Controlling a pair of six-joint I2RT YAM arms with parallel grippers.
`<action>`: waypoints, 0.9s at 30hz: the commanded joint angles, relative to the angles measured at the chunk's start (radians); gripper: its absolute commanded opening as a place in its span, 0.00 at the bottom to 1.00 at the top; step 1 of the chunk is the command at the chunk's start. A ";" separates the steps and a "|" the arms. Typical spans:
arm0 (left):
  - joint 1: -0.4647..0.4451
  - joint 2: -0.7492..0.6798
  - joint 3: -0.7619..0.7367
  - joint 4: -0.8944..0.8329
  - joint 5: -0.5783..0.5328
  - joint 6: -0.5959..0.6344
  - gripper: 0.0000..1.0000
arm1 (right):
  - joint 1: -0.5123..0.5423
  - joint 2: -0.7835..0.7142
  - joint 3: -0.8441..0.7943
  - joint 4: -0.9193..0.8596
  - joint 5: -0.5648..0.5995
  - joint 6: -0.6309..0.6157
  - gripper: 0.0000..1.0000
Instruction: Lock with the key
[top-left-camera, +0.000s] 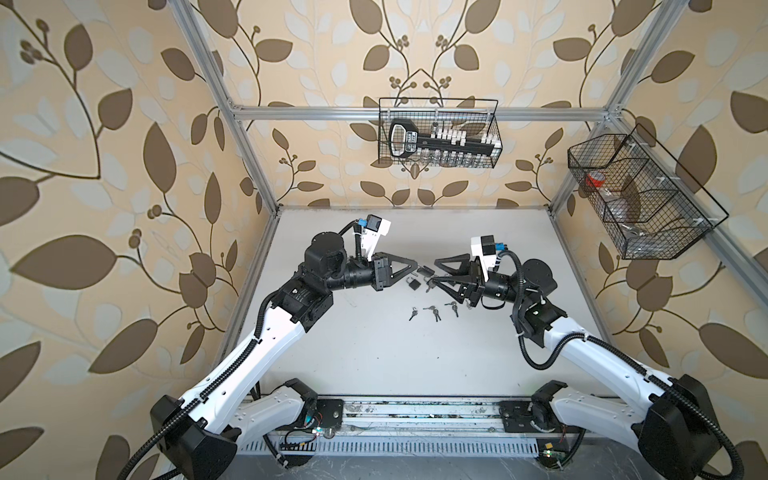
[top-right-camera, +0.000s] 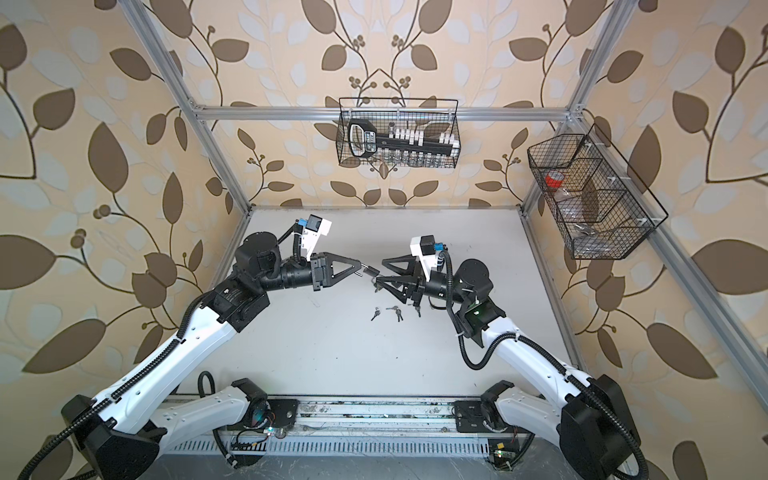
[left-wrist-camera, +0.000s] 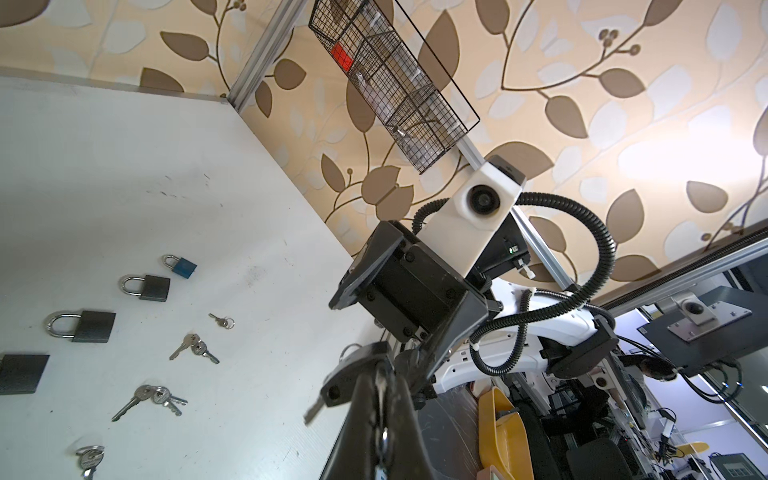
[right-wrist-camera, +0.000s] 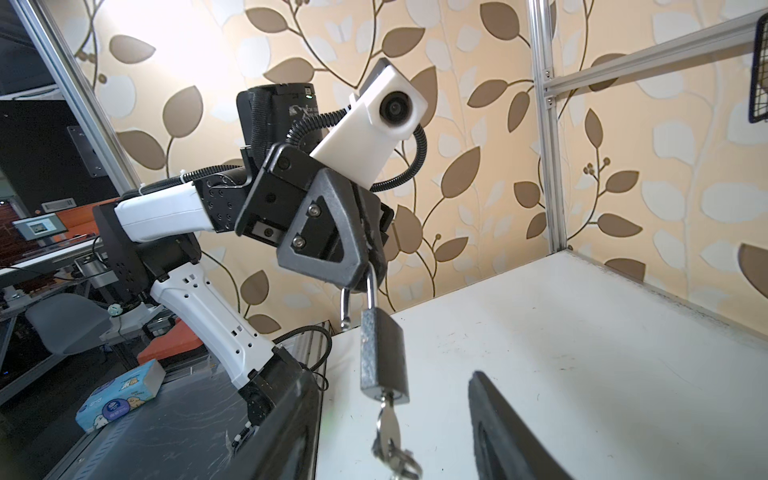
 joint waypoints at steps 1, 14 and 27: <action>0.005 -0.006 0.003 0.095 0.052 -0.017 0.00 | 0.008 0.017 0.039 0.040 -0.040 0.000 0.58; 0.005 -0.004 0.001 0.103 0.061 -0.032 0.00 | 0.032 0.058 0.066 0.040 -0.063 0.002 0.44; 0.006 -0.015 -0.010 0.098 0.049 -0.027 0.00 | 0.038 0.064 0.067 0.039 -0.050 0.046 0.20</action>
